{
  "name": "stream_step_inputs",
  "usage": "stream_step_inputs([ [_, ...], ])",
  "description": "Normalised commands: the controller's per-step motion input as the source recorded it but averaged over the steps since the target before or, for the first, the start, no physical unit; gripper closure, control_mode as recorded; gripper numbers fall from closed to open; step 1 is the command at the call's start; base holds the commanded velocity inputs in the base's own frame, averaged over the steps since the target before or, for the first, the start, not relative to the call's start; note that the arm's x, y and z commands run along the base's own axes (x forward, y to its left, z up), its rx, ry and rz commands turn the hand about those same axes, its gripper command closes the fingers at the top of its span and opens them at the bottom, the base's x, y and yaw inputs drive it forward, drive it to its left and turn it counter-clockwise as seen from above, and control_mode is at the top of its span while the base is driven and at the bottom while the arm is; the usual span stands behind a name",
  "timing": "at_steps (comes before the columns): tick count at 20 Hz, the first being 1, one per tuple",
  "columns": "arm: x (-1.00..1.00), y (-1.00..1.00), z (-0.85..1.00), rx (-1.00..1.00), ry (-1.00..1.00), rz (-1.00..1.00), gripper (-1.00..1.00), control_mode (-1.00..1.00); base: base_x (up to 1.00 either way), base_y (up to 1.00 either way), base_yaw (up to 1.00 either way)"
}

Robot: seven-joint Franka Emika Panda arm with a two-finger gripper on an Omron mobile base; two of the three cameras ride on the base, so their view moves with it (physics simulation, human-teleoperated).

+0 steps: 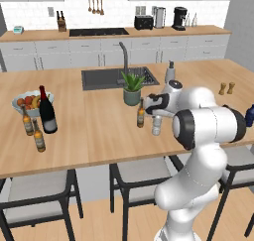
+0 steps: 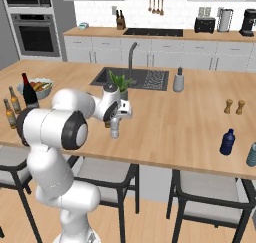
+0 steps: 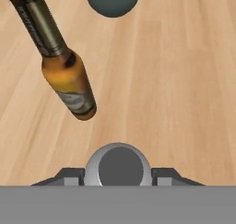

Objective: Move the plastic bottles in the middle to the plastics group, and the glass bottles in the middle to the glass group.

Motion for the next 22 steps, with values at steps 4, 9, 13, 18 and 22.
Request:
stream_step_inputs([
  [4,-0.45,-0.39,0.44,0.0,0.0,0.0,1.0,-1.0,0.0,0.0,0.0],
  [9,-0.5,-0.77,0.5,0.0,0.0,-0.02,1.0,-1.0,0.0,0.0,0.0],
  [13,-0.26,-0.97,0.38,-0.03,0.0,-0.05,1.0,-1.0,0.0,0.0,0.0],
  [18,-0.14,-1.0,0.18,-0.07,0.0,-0.05,1.0,-1.0,0.0,0.0,0.0],
  [22,-0.09,-1.0,0.13,-0.12,0.0,-0.05,1.0,-1.0,0.0,0.0,0.0],
])
